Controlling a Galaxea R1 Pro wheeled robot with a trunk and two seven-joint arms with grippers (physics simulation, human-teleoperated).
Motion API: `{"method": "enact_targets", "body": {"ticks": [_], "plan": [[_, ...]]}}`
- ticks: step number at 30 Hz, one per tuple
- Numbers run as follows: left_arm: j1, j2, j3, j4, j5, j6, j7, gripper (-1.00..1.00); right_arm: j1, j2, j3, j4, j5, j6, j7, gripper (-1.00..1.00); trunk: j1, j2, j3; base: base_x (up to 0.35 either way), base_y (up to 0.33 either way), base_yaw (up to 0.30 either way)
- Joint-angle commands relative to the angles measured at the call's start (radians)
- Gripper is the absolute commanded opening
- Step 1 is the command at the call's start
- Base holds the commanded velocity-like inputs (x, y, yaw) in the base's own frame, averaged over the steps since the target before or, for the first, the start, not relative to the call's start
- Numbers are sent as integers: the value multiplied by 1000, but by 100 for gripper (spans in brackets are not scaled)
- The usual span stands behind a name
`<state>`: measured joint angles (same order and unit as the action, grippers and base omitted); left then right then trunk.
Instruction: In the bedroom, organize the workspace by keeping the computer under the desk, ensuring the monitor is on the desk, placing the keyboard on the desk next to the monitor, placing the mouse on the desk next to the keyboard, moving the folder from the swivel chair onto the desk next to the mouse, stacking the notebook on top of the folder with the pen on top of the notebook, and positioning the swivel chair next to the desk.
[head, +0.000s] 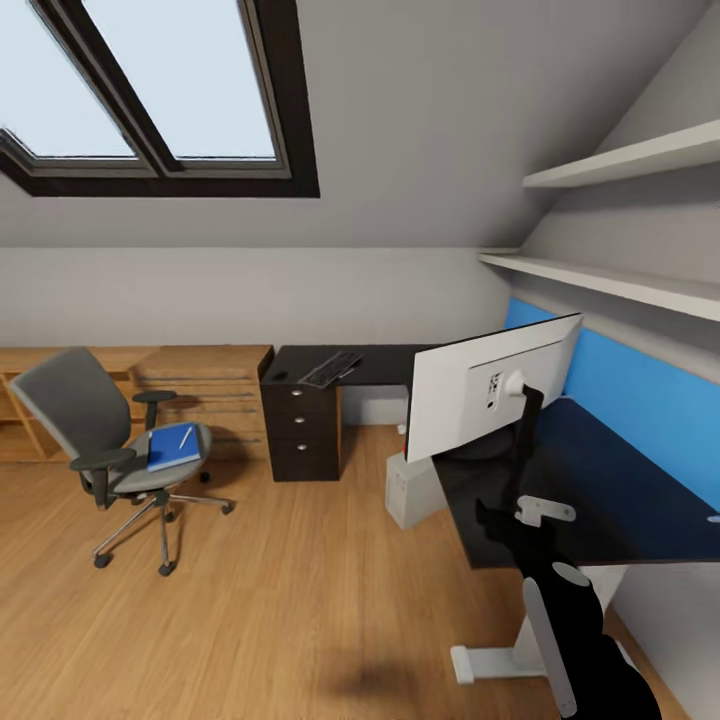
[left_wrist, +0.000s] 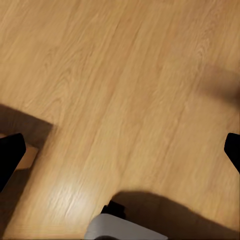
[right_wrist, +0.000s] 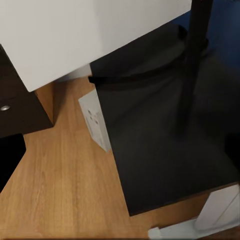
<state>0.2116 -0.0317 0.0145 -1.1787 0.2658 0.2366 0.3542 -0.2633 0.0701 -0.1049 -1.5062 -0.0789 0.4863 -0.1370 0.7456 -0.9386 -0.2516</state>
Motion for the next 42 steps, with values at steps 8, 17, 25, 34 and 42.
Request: {"method": "enact_targets", "body": {"ticks": [8, 17, 25, 34, 42], "plan": [[0, -1, 1, -2, 7, 4, 3, 100, -1, -1, 4, -3, -9, 4, -6, 100, -31, 55, 24, -28, 0, 6], [0, -1, 1, -2, 7, 4, 5, 100, -1, 0, 9, 1, -8, 3, -7, 100, -65, 118, 52, 0, 0, 0], [0, -1, -45, -4, 6, 4, 5, 100, -5, 48, 457, 14, 0, -51, -417, 100, -77, 139, 62, 0, 0, 0], [0, -1, -49, -2, 6, 3, 0, 100, -13, 63, 536, 185, -2, -338, -491, 100, -77, 139, 62, 58, 19, 0], [0, -1, -50, 23, 6, 3, 0, 100, -13, 59, 557, 298, 58, -492, -498, 100, -77, 139, 62, 168, 96, 0]]}}
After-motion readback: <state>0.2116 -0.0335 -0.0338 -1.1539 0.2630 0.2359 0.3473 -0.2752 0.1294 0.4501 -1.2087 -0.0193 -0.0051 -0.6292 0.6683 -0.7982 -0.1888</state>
